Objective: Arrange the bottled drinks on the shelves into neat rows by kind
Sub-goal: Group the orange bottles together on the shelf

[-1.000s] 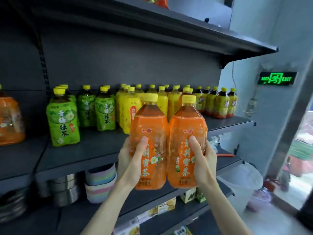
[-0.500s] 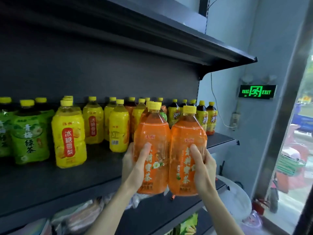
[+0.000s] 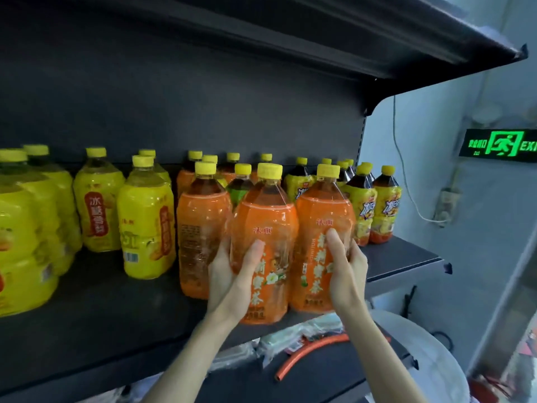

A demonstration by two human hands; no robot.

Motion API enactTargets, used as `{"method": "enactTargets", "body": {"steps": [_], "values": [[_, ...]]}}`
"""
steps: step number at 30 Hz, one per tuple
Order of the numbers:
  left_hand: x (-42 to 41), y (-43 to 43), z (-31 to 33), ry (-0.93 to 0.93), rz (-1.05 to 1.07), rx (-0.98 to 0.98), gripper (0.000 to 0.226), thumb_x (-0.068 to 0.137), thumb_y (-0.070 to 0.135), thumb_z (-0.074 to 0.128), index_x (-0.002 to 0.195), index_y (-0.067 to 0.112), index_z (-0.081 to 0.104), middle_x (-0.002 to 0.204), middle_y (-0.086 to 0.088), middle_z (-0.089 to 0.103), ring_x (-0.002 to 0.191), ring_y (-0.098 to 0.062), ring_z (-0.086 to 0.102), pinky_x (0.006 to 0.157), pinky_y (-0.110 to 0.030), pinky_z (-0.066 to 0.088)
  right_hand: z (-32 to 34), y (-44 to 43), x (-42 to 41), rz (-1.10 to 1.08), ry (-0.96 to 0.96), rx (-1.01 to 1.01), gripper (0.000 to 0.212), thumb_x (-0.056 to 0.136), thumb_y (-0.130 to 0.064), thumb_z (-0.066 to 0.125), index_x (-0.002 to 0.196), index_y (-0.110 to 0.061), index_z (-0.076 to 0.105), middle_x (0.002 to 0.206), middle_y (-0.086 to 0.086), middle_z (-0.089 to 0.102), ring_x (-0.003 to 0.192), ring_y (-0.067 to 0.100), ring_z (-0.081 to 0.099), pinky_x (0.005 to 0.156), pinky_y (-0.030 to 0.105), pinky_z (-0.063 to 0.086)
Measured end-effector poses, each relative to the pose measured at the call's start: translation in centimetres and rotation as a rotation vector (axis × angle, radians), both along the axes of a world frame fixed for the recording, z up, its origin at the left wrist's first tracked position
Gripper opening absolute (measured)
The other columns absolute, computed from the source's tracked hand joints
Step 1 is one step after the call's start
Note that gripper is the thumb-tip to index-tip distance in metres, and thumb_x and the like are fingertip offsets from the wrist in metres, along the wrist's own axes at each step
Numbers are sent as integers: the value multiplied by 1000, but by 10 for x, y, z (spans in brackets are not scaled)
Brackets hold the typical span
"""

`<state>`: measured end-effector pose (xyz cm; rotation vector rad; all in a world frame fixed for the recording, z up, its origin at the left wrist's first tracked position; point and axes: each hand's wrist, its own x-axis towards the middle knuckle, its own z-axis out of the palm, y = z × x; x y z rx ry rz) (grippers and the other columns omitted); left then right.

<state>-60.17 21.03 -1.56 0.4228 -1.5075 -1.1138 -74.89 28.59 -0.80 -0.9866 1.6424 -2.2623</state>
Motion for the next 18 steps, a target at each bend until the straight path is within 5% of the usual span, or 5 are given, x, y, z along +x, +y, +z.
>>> {"method": "enactTargets", "body": {"steps": [3,10,18], "values": [[-24,4,-1,4,97,-26,70,63,85,49,113,36,52,105,27,65,100,3,62,83,-11,48,0,-12,-31,95,-2,-8,54,58,-68,62,93,-27,64,88,-4,73,80,13,71,73,32,56],[-74,11,-7,50,283,71,52,70,65,55,110,33,56,107,8,68,99,-9,65,92,-41,52,-4,-27,-87,328,30,20,55,59,-65,63,94,-22,65,89,0,73,82,15,71,74,33,57],[-90,0,-9,28,393,85,53,68,66,55,111,34,56,107,8,68,100,-9,65,92,-42,52,-12,-60,-116,511,56,35,45,70,-62,62,100,-28,62,98,0,72,91,17,70,82,40,57]]}}
